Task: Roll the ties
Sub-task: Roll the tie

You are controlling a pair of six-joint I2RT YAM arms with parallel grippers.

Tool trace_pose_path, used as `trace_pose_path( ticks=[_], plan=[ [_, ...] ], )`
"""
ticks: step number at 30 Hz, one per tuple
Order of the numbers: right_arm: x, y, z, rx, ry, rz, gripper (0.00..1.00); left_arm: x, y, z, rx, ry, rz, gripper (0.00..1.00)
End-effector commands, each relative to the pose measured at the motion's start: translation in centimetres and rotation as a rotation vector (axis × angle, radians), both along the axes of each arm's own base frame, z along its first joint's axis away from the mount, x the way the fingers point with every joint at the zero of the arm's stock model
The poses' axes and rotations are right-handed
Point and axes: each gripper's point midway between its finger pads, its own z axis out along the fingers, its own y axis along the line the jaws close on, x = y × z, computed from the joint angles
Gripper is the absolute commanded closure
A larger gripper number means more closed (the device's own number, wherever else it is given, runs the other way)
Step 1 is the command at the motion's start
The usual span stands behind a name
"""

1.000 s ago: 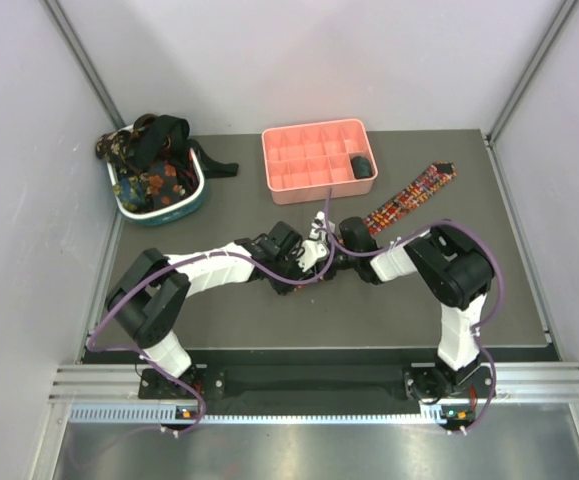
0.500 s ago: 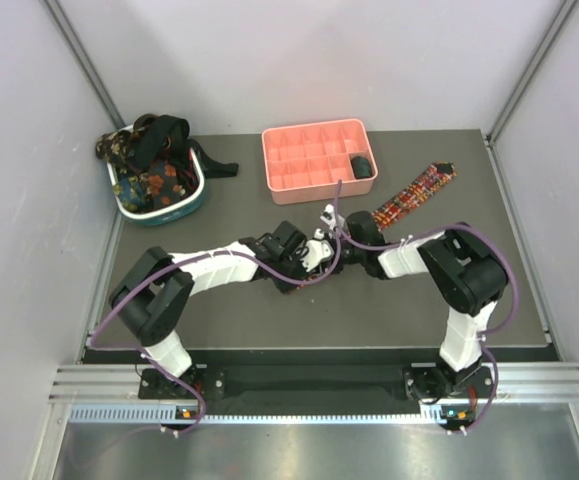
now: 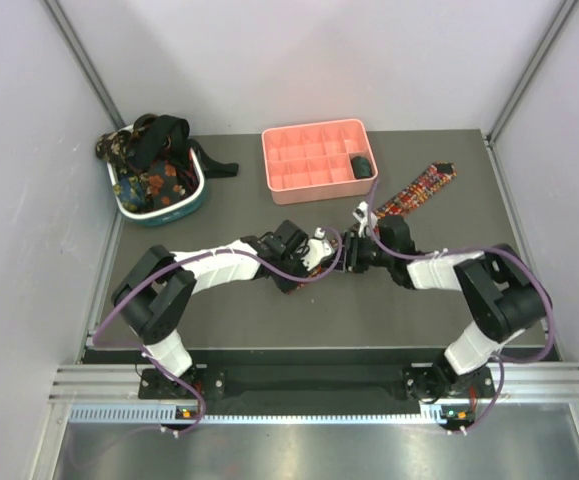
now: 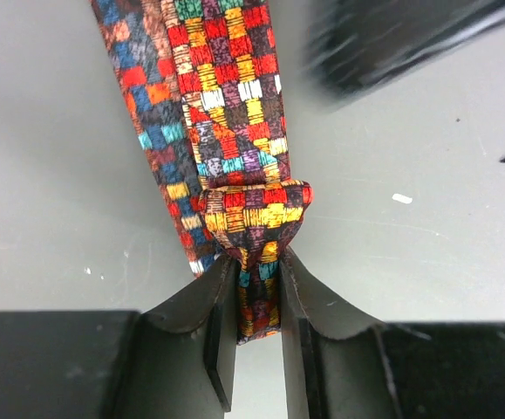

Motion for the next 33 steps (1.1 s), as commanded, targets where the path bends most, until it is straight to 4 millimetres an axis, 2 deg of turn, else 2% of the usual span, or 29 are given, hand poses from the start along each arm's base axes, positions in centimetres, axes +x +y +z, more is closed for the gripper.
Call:
trace_pose_path(
  ticks=[1, 2, 3, 6, 8, 14, 20, 21, 23, 24, 26, 27, 30, 31, 33],
  plan=[
    [0.8, -1.9, 1.6, -0.028, -0.129, -0.091, 0.59, -1.0, 3.0, -1.2, 0.13, 0.06, 0.06, 0.73],
    [0.2, -2.6, 1.8, -0.047, -0.154, -0.106, 0.59, -1.4, 3.5, -1.2, 0.148, 0.072, 0.063, 0.73],
    [0.5, -3.2, 1.7, -0.078, -0.177, -0.147, 0.59, -1.5, 3.7, -1.1, 0.155, 0.077, 0.072, 0.73],
    [-0.6, -4.0, 2.0, -0.149, -0.237, -0.176, 0.59, -1.6, 4.5, -0.8, 0.191, 0.08, 0.091, 0.73],
    [-1.3, -3.9, 2.5, -0.186, -0.276, -0.163, 0.59, -1.7, 4.8, -0.8, 0.206, 0.084, 0.097, 0.72],
    [-4.7, -1.3, 3.2, -0.323, -0.449, -0.132, 0.59, -2.0, 4.4, -1.5, 0.205, 0.131, 0.093, 0.71],
    [-8.3, 1.5, 3.4, -0.404, -0.587, -0.077, 0.6, -1.8, 4.1, -1.3, 0.191, 0.15, 0.096, 0.71],
    [-9.3, 2.2, 3.4, -0.424, -0.619, -0.061, 0.6, -1.8, 4.2, -1.3, 0.193, 0.153, 0.096, 0.71],
    [-9.7, 3.2, 3.5, -0.485, -0.686, -0.049, 0.59, -1.7, 4.2, -1.2, 0.189, 0.159, 0.096, 0.71],
    [-11.2, 4.4, 3.6, -0.489, -0.719, -0.001, 0.59, -1.7, 4.1, -1.3, 0.19, 0.16, 0.097, 0.71],
    [-11.6, 5.8, 3.6, -0.57, -0.798, 0.034, 0.57, -1.6, 4.1, -1.2, 0.187, 0.167, 0.096, 0.71],
    [-12.8, 6.8, 3.6, -0.588, -0.83, 0.078, 0.57, -1.7, 4.1, -1.3, 0.188, 0.17, 0.094, 0.71],
    [-13.6, 9.4, 3.1, -0.711, -0.918, 0.172, 0.57, -1.5, 4.0, -1.2, 0.189, 0.173, 0.097, 0.71],
    [-13.5, 11.1, 3.0, -0.744, -0.937, 0.187, 0.57, -1.5, 4.0, -1.3, 0.192, 0.179, 0.096, 0.71],
    [-13.6, 11.7, 2.3, -0.864, -0.995, 0.25, 0.57, -1.6, 4.0, -1.2, 0.197, 0.189, 0.098, 0.71]
  ],
)
